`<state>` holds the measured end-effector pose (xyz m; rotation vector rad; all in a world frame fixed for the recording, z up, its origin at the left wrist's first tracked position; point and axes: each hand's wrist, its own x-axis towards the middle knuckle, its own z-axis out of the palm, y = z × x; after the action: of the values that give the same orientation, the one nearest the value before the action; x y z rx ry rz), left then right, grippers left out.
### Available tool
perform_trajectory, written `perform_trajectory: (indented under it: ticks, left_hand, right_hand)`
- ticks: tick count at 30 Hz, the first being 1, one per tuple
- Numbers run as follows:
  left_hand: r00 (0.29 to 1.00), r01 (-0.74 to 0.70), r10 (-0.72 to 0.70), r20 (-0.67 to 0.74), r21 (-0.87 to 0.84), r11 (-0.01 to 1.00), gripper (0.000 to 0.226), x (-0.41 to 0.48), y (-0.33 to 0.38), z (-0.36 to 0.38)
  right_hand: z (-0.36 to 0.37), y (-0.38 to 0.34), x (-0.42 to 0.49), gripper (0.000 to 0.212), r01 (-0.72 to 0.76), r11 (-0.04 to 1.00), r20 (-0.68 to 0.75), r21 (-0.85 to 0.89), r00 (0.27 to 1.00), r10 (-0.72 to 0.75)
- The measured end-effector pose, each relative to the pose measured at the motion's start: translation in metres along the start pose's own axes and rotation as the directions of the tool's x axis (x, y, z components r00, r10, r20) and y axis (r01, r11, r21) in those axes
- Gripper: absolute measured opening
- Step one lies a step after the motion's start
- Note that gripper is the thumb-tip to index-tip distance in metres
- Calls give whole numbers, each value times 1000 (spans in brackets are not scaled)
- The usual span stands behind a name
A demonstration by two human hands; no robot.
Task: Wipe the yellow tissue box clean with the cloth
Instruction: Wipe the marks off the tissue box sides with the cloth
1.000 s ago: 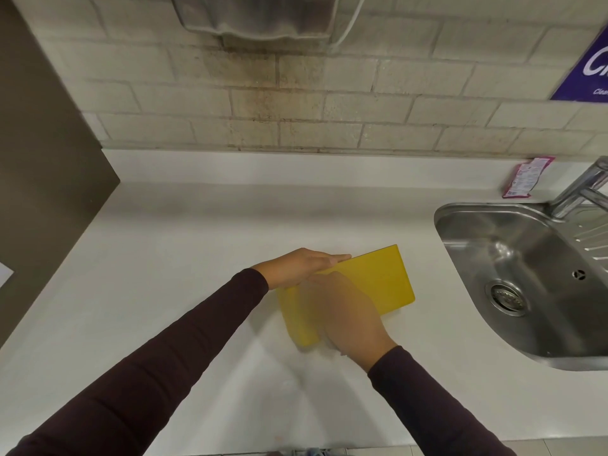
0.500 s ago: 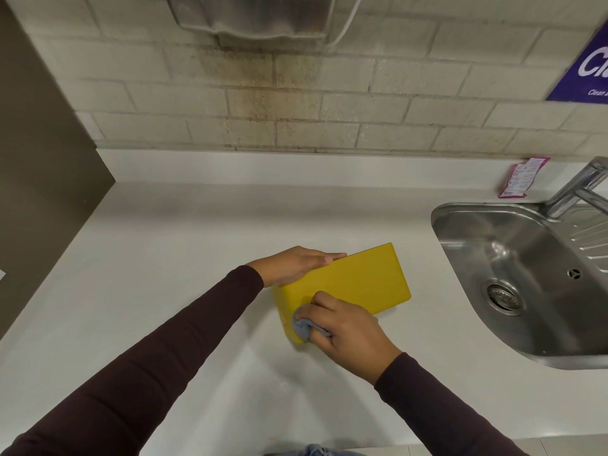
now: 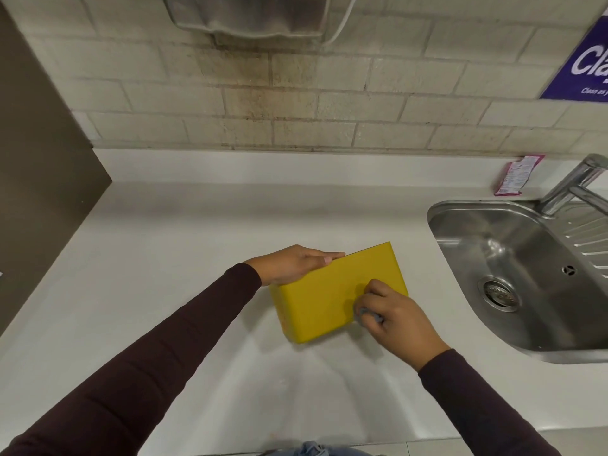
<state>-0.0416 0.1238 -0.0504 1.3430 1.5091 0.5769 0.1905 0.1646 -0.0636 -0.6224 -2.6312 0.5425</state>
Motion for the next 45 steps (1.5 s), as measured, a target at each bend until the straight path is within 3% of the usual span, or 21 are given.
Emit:
perform_trajectory:
  ticks: [9,11,13,15,17,19,20,23,26,30,35,39,40,42,45]
  left_hand:
    - [1000,-4,4,-6,28,1000,38,-1,3,0]
    - [1000,-11,11,-12,26,1000,37,-1,3,1]
    - [1000,-16,17,-22,23,1000,35,0,4,1]
    - [999,-17,18,-26,9,1000,32,2,6,1]
    - [1000,-16,17,-15,10,1000,29,5,10,-1]
    - [1000,7,-6,-17,57,998,25,11,13,-3]
    - [1000,25,-24,-15,96,995,24,16,18,-3]
    - [996,87,-85,-16,197,976,35,30,30,-1]
    - [994,103,-105,-14,372,923,54,43,42,5]
    - [994,105,-104,-29,477,873,58,54,49,8]
    - [999,13,8,-51,399,917,60,45,50,-2]
    - [992,-80,101,-77,235,969,46,27,50,-22]
    - [991,-96,111,-73,178,979,37,22,47,-25]
    - [990,-121,125,-57,80,989,27,14,41,-30]
    - [992,-115,115,-49,12,993,31,5,34,-32]
  right_hand:
    - [-14,41,-2,22,-342,938,-164,50,924,346]
    - [-19,46,-5,23,-423,900,-202,108,876,437]
    - [-27,47,-9,29,-481,814,-287,327,770,570]
    - [-33,48,-15,31,-421,618,-297,663,610,734]
    - [-36,48,-23,24,-190,265,-131,945,523,842]
    - [-34,49,-32,24,41,-115,71,992,571,818]
    - [-34,50,-38,26,85,-233,136,969,603,786]
    - [-29,50,-50,30,117,-417,230,901,688,688]
    - [-29,51,-59,32,91,-394,222,914,701,678]
    - [-32,53,-67,27,55,-330,222,942,637,738]
    - [-33,53,-71,34,4,-232,183,973,602,777]
    - [-26,51,-68,34,6,-360,266,933,661,701]
    - [-23,52,-68,32,-28,-356,288,934,650,704]
    - [-16,59,-71,30,-154,-257,299,954,555,776]
    - [-9,71,-80,33,-364,-95,262,926,440,859]
